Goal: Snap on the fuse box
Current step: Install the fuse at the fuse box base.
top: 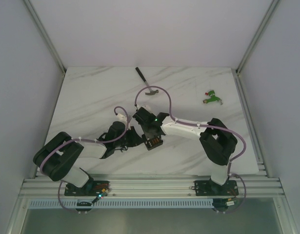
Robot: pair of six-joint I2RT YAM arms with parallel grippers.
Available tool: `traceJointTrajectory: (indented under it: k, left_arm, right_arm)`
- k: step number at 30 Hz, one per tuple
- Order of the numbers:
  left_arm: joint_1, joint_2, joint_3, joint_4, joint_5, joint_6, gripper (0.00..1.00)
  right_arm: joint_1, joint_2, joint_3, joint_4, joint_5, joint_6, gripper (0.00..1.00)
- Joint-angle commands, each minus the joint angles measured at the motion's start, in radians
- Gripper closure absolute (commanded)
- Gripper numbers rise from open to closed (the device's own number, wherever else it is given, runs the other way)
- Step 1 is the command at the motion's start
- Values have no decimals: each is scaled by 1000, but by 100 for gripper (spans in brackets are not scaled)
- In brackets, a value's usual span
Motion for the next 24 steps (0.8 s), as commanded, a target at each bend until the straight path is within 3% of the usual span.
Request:
traceJointTrajectory:
  k: [1,11,18,24]
  left_arm:
    - [-3,0,8,-2,-2,-4,76]
    - [-3,-4,6,4,6,3,76]
    - [-3,-13,9,-7,5,10,76]
    - [-3,-52,13,-27,-1,24,73]
  right_arm:
    - [44,102,-226,-191,-103,68,100]
    - [14,264,-9,-164,-72,-22,100]
    - [23,87,28,-118,-82,-12,100]
    - [28,-73,39,-69,-38,9,86]
